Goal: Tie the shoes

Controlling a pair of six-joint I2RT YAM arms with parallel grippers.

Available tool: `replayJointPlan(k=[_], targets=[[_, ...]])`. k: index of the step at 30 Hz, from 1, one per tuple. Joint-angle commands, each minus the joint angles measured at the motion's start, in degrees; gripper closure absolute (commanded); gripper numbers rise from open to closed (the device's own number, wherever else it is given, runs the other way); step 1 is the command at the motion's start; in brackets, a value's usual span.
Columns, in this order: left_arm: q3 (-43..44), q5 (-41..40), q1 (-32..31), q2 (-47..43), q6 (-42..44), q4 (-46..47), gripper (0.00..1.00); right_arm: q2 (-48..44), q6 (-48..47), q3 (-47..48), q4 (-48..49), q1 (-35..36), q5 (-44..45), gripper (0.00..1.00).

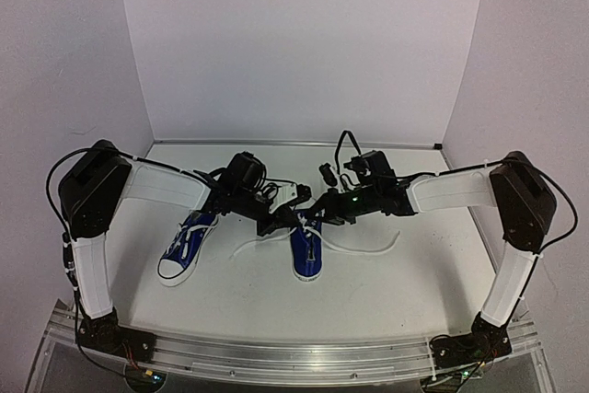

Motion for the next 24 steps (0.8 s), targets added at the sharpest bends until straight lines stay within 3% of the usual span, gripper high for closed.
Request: replayJointPlan(k=[1,3,7,24], targets=[[0.8,2.0,-0.2,-1.6,-0.5,1.7,1.0,-0.8,-0.1,0.2,1.4,0.4,-0.4,0.76],[0.8,2.2,-0.3,-2.0,-0.7,2.0,1.0,-0.8,-0.1,0.3,1.4,0.4,-0.4,0.67],[0.8,2.3,-0.5,-2.4,-1.1,2.8,1.0,-0.6,-0.1,0.6,1.4,0.4,-0.9,0.65],[1.3,2.3,-0.7,-3.1,-1.9,4.1,1.0,-0.5,-0.5,0.5,1.3,0.4,-1.2,0.79]])
